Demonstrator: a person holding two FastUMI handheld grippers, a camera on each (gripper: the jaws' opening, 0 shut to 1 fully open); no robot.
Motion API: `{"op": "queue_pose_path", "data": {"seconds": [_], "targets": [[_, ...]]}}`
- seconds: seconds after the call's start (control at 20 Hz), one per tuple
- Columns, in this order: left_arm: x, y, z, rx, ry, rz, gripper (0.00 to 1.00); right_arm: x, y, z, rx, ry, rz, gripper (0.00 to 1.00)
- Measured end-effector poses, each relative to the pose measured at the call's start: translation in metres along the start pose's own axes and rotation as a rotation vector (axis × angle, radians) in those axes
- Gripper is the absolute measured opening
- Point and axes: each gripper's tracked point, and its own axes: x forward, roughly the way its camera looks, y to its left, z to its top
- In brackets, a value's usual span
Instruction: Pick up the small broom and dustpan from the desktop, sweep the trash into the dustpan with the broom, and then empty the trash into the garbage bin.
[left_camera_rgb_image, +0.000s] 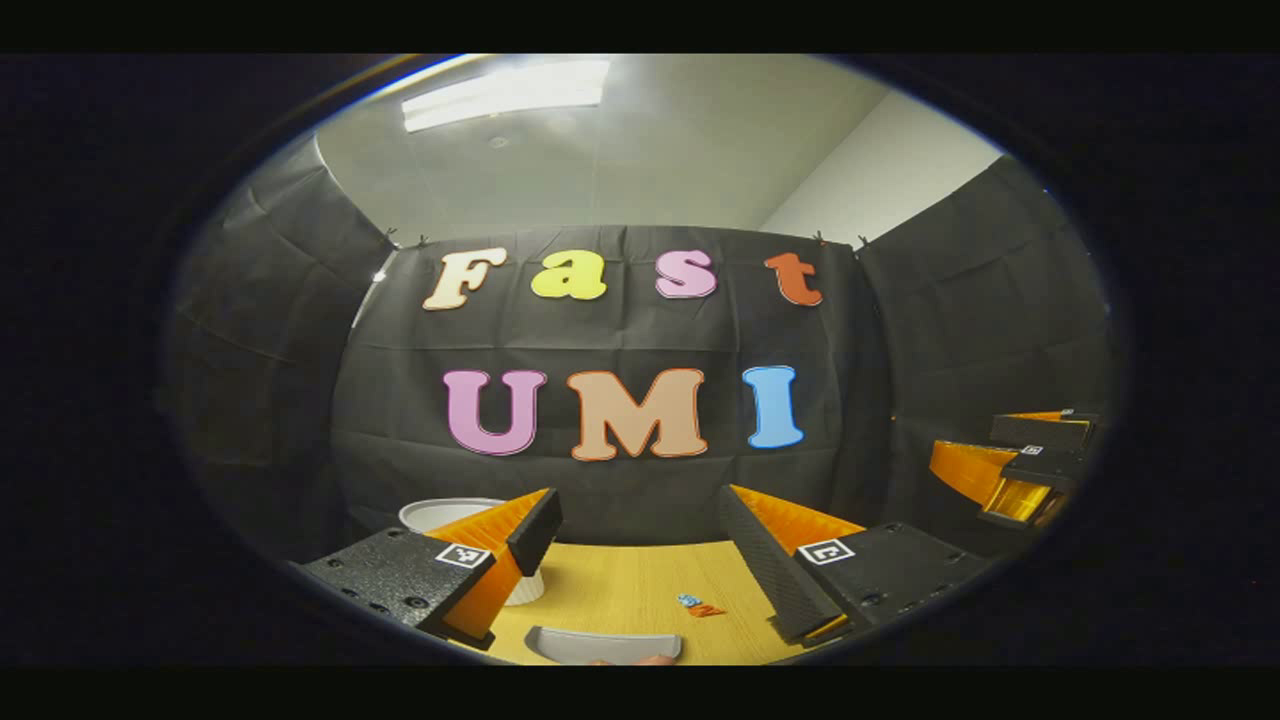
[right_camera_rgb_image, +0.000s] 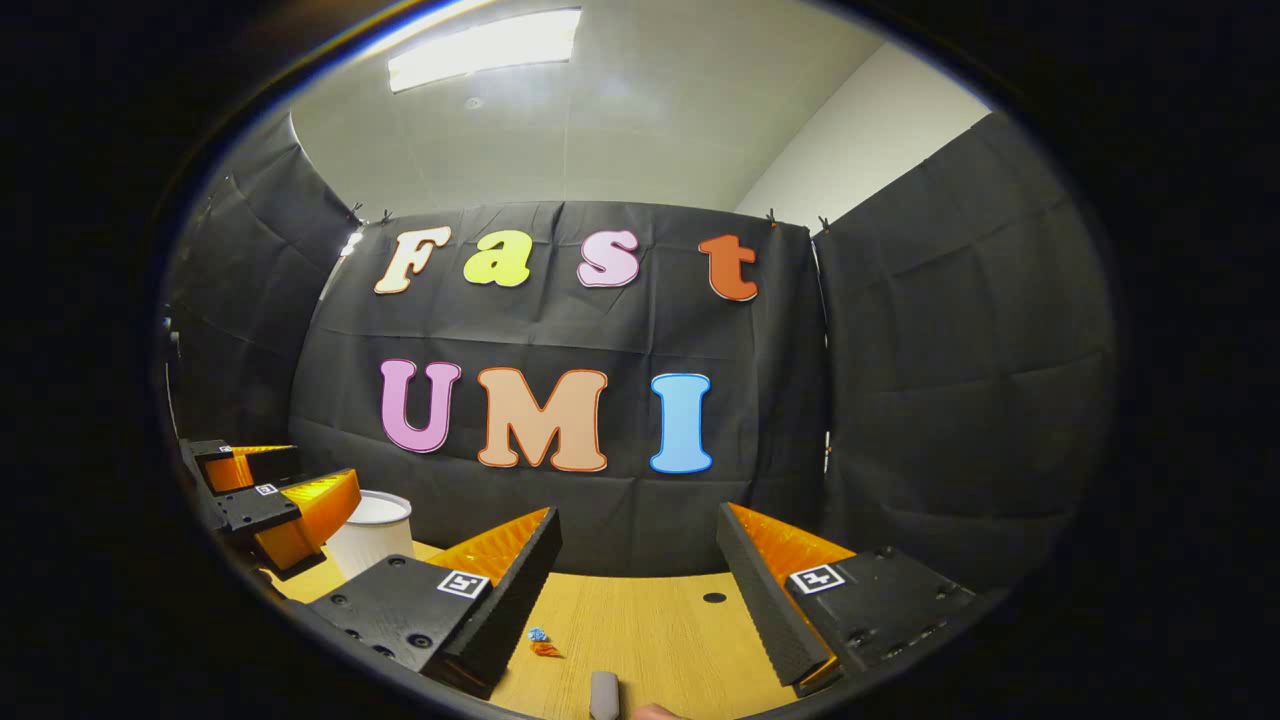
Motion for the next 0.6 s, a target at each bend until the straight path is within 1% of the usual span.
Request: {"op": "queue_pose_path", "data": {"seconds": [0.35, 0.4, 0.55, 0.6], "targets": [[-0.003, -0.0005, 0.002, -0.002, -0.004, 0.007, 0.95, 0.0, -0.0012, 0.0002, 0.018, -0.002, 0.007, 0.93], [-0.0034, 0.0007, 0.0027, -0.003, -0.006, 0.009, 0.99, 0.0004, -0.001, -0.0006, 0.018, 0.001, 0.009, 0.92], [-0.0038, 0.0041, 0.0002, -0.004, 0.002, 0.02, 0.98, 0.0021, -0.0014, -0.0022, 0.023, 0.008, 0.011, 0.92], [-0.0046, 0.0048, -0.0022, -0.004, 0.006, 0.023, 0.95, 0.0013, -0.0012, -0.0027, 0.024, 0.009, 0.012, 0.92]]}}
